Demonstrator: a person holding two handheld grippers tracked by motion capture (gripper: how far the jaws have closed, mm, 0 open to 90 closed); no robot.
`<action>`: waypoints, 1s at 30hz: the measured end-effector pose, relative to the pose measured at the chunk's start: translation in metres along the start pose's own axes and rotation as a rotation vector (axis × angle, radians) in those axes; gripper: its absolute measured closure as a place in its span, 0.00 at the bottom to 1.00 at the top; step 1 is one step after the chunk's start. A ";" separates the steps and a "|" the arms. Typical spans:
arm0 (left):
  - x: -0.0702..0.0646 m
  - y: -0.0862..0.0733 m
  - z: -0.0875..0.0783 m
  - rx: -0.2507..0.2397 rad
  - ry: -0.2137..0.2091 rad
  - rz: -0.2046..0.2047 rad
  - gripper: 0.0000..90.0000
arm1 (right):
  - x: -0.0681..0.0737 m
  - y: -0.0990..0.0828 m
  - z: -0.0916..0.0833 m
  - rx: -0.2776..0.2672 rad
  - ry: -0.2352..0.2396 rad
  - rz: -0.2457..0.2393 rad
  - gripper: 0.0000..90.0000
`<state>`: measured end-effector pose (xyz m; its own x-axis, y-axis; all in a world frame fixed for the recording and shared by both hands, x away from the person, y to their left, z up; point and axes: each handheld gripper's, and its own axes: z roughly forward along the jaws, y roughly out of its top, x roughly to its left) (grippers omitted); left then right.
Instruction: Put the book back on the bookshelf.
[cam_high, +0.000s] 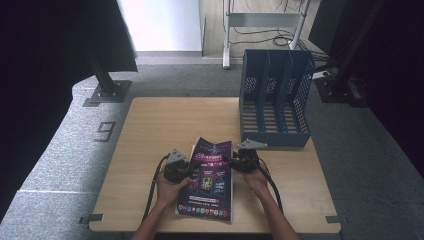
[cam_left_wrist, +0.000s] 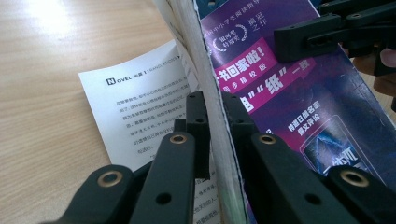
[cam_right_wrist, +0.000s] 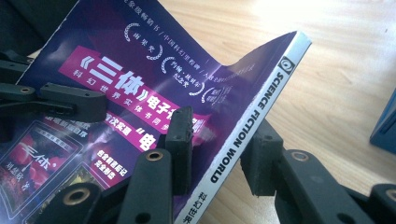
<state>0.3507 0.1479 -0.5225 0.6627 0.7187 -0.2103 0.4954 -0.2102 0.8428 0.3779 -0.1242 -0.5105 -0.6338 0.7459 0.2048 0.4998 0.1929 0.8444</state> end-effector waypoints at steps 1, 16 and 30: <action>0.000 0.001 -0.001 -0.004 -0.001 0.003 0.93 | 0.001 0.001 -0.001 -0.007 -0.001 -0.005 0.73; -0.007 0.012 -0.019 -0.081 -0.006 0.027 0.93 | 0.011 0.010 -0.018 -0.105 0.000 -0.066 0.74; -0.012 0.019 -0.029 -0.116 -0.013 0.041 0.94 | 0.019 0.016 -0.030 -0.160 -0.006 -0.100 0.75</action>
<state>0.3360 0.1543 -0.4901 0.6886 0.7023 -0.1805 0.3999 -0.1602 0.9024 0.3564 -0.1263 -0.4781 -0.6723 0.7316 0.1131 0.3337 0.1631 0.9285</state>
